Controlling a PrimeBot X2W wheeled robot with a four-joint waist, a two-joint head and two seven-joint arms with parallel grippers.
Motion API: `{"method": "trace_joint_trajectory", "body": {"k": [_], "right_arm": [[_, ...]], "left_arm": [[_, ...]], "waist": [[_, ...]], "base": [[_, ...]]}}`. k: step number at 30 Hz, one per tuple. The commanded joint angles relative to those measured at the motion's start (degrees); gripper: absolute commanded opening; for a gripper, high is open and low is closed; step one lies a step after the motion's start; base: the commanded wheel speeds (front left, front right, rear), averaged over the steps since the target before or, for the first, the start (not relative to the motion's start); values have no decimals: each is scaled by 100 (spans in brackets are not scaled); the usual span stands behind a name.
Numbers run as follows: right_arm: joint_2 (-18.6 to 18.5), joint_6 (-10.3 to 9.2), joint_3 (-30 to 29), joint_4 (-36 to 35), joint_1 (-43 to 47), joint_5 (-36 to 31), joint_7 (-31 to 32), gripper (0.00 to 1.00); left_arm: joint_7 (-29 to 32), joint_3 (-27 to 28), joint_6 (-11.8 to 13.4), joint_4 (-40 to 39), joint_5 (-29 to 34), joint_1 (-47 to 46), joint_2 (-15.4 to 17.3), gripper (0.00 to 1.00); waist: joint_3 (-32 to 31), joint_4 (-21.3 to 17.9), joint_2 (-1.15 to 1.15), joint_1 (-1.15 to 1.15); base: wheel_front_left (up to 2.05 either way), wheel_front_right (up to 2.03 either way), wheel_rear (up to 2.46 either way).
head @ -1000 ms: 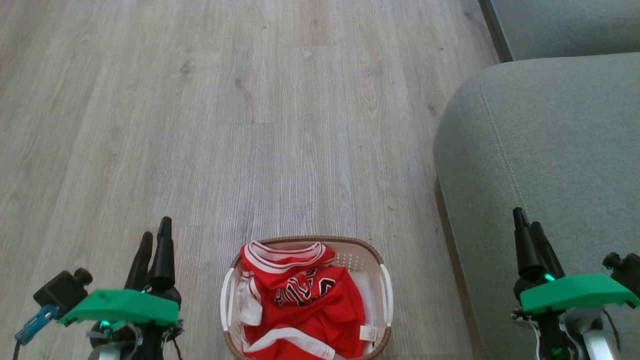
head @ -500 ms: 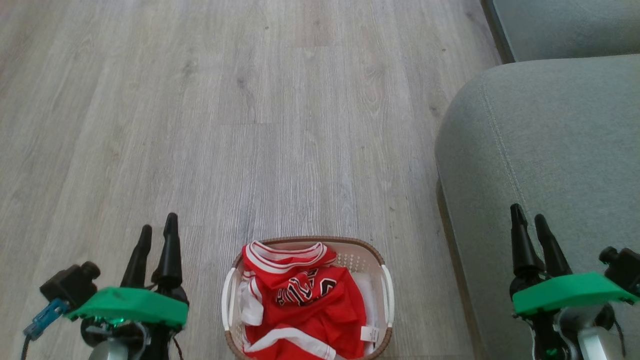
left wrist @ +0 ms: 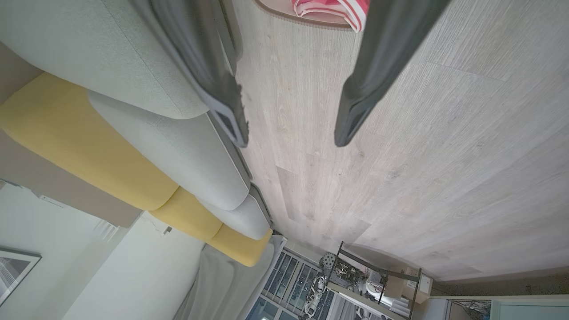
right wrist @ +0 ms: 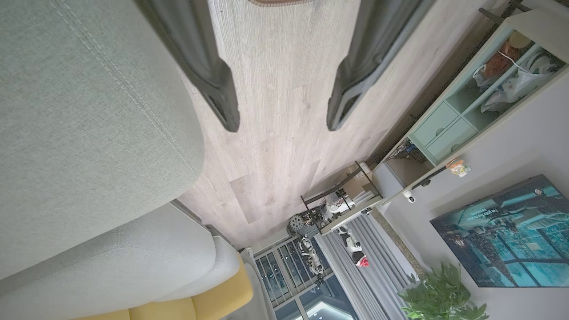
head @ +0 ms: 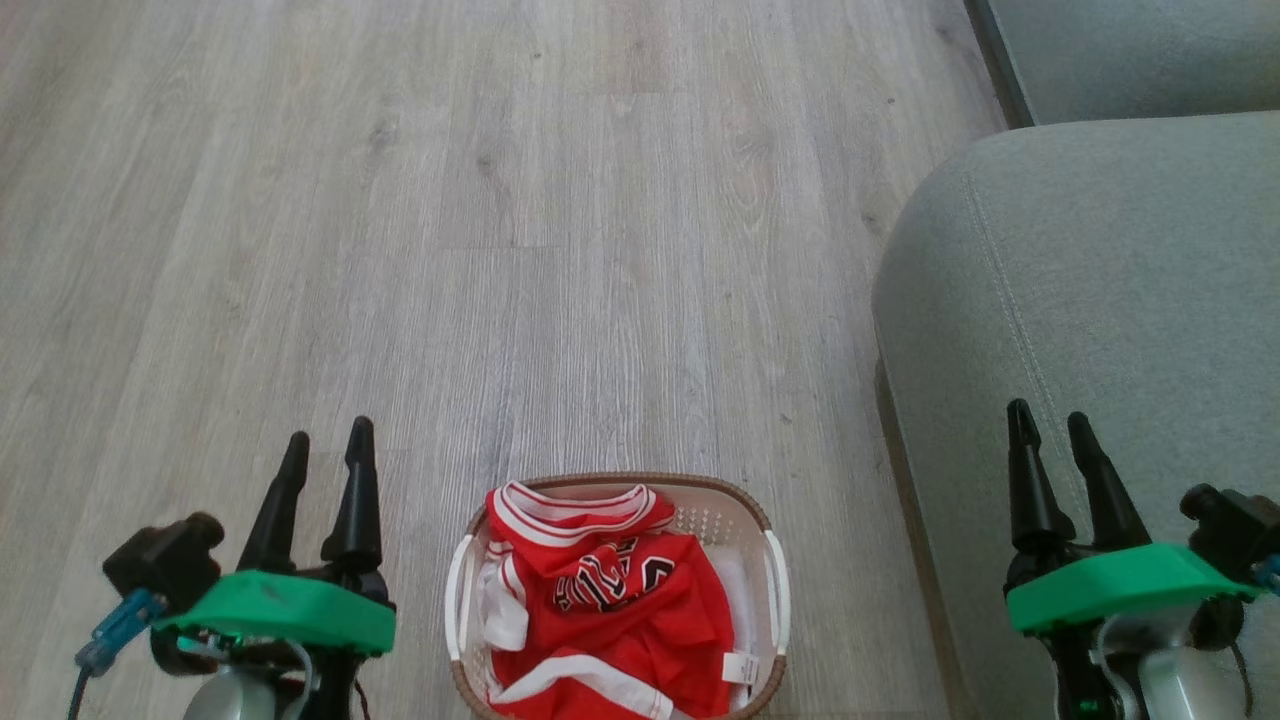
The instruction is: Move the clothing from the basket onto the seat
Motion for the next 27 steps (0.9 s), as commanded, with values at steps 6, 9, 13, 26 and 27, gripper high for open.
{"method": "trace_joint_trajectory", "body": {"k": [6, 9, 13, 26, 27], "right_arm": [[-38, -1, 132, -310, -168, -542, -193, 100], [-37, -1, 149, -341, -164, -734, -243, 100], [-33, -1, 166, -386, -155, -933, -294, 100], [-20, -1, 227, -541, -158, -1790, -514, 100], [-19, -1, 232, -555, -155, -1854, -531, 100]], "left_arm": [[-168, 100, 3, -287, 560, -354, 71, 100], [-218, 83, 1, -307, 761, -361, 70, 100], [-268, 65, -2, -329, 963, -370, 70, 100], [-486, 1, -12, -425, 1828, -403, 70, 100], [-503, -3, -13, -430, 1894, -405, 70, 100]], "waist": [[2, 6, 0, 0], [0, 8, 0, 0], [4, 11, 0, 0], [3, 15, 0, 0], [2, 16, 0, 0]], "base": [[0, 0, 0], [0, 0, 0], [0, 0, 0], [0, 0, 0], [0, 0, 0]]}}
